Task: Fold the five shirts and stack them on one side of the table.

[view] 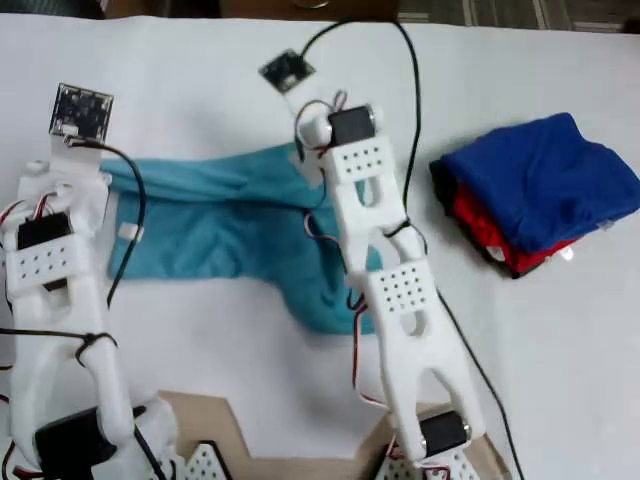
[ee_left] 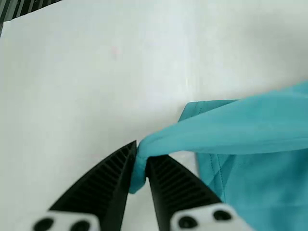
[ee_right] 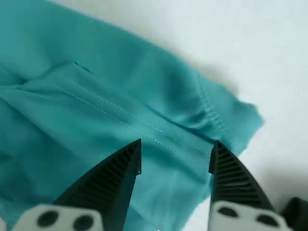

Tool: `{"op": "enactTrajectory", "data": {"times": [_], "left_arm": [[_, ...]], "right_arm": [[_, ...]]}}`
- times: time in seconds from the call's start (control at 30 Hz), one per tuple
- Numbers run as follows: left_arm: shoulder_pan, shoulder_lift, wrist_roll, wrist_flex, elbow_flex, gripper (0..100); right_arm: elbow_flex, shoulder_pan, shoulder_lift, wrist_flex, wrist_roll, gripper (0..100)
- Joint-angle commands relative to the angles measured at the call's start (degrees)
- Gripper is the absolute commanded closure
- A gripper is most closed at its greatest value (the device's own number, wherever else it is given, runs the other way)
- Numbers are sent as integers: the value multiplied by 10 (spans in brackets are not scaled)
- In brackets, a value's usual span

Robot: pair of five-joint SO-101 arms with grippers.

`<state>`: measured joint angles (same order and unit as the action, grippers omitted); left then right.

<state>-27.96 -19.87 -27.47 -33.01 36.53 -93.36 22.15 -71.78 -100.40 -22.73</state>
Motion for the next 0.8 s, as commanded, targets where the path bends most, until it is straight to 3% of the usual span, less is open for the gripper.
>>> {"op": "enactTrajectory", "data": {"times": [0.0,0.37,0.57,0.77], "left_arm": [[-7,-8,-2,2,-33,980],[-4,-8,-1,2,-33,980],[-5,-8,-1,2,-33,980],[-6,-8,-1,2,-33,980]], "right_arm": [[-21,-5,-31,-7,16,772],[-21,-28,-52,-6,17,776],[-22,-31,-51,10,-13,971],[-22,-48,-46,12,0,978]]}}
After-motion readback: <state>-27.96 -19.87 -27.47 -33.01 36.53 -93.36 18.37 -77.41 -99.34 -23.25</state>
